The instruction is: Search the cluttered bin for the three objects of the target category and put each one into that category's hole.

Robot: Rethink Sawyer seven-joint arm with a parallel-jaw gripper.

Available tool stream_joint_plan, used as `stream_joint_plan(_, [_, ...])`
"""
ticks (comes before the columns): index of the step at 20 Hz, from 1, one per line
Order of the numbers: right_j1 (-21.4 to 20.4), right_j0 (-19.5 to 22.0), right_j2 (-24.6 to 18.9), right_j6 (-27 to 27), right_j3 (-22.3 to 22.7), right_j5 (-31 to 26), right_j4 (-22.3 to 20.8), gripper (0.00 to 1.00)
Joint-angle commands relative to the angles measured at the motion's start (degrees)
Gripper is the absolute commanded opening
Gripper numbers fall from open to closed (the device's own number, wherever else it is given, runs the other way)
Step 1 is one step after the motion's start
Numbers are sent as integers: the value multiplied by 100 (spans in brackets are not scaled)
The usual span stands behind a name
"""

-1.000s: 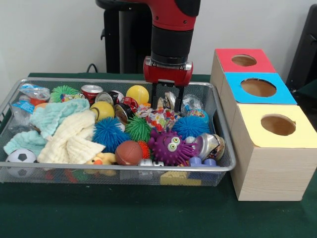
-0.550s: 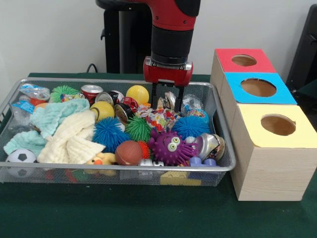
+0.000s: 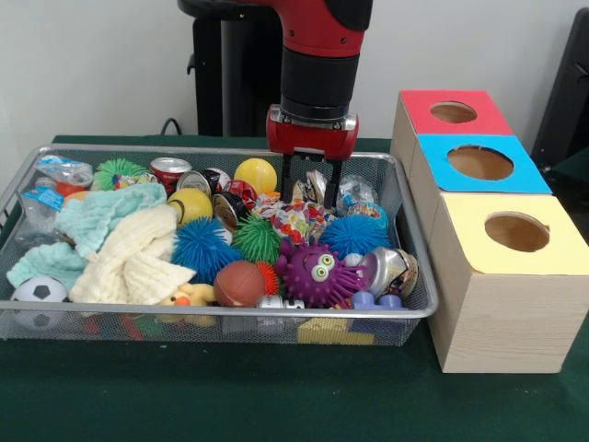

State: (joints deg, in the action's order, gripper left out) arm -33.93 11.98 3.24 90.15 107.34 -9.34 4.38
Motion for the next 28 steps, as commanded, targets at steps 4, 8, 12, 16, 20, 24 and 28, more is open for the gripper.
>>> stream_joint_plan(4, [237, 87, -173, 1122, -447, 147, 239, 100])
stream_joint_plan(8, [247, 218, -310, 1108, -414, 392, 177, 0])
stream_joint_plan(12, [215, 178, -257, 978, -477, 43, 159, 0])
stream_joint_plan(16, [176, -38, -28, 898, -581, -135, 89, 0])
stream_joint_plan(20, [181, -19, -52, 936, -569, -187, 142, 0])
stream_joint_plan(24, [122, -14, -57, 953, -545, -242, 163, 0])
stream_joint_plan(28, [-114, -111, 24, 1004, -543, -582, 245, 0])
